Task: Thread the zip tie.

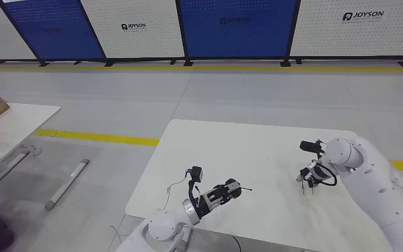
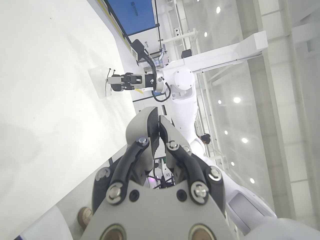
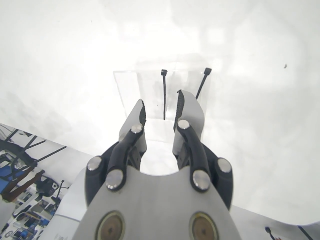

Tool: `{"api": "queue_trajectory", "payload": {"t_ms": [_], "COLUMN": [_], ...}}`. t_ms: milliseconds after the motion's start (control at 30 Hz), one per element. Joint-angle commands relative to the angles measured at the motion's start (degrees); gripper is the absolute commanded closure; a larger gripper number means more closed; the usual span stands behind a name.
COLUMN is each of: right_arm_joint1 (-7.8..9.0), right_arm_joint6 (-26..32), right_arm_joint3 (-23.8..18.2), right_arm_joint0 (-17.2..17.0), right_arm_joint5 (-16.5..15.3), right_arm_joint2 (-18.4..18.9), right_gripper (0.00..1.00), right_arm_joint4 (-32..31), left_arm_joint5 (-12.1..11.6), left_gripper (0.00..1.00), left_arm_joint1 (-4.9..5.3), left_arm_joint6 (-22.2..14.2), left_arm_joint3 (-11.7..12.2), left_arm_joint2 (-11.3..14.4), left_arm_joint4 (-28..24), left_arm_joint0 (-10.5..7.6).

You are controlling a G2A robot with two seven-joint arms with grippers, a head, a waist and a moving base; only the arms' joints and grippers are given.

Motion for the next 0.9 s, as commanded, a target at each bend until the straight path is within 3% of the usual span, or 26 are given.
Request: {"api": "queue_trajectory", "payload": {"t_ms": [0,200,567,800,867], "right_arm_joint1": [-0.38,-1.97,-4.7,-5.9,-6.15], "right_arm_joint6": [-0.06,-0.44,-1.19,-1.62,-2.21], "right_arm_joint3": [1.11,4.12,10.61,13.37,13.62], "right_arm_joint0": [0.5,2.06,4.44,5.35,5.38], "right_arm_joint5": [0.15,1.03,-0.34,-1.05,-0.81], "right_arm_joint2": [-0.44,-2.54,-5.05,-5.81,-6.02], "right_gripper": [0.71,0.71,0.76,1.0,1.0], "right_arm_joint4": [0.11,-0.12,1.0,1.26,0.87], "left_arm_joint5": [0.0,0.0,0.0,0.0,0.0], "left_gripper": [1.0,1.0,1.0,1.0,1.0], "left_arm_joint1": [0.0,0.0,0.0,0.0,0.0], "left_arm_joint6": [0.0,0.0,0.0,0.0,0.0], "left_arm_joint3": [0.0,0.0,0.0,0.0,0.0], "left_arm_joint2": [0.0,0.0,0.0,0.0,0.0], "left_arm_joint4": [0.0,0.0,0.0,0.0,0.0], "left_arm_joint0": [0.0,0.0,0.0,0.0,0.0]}}
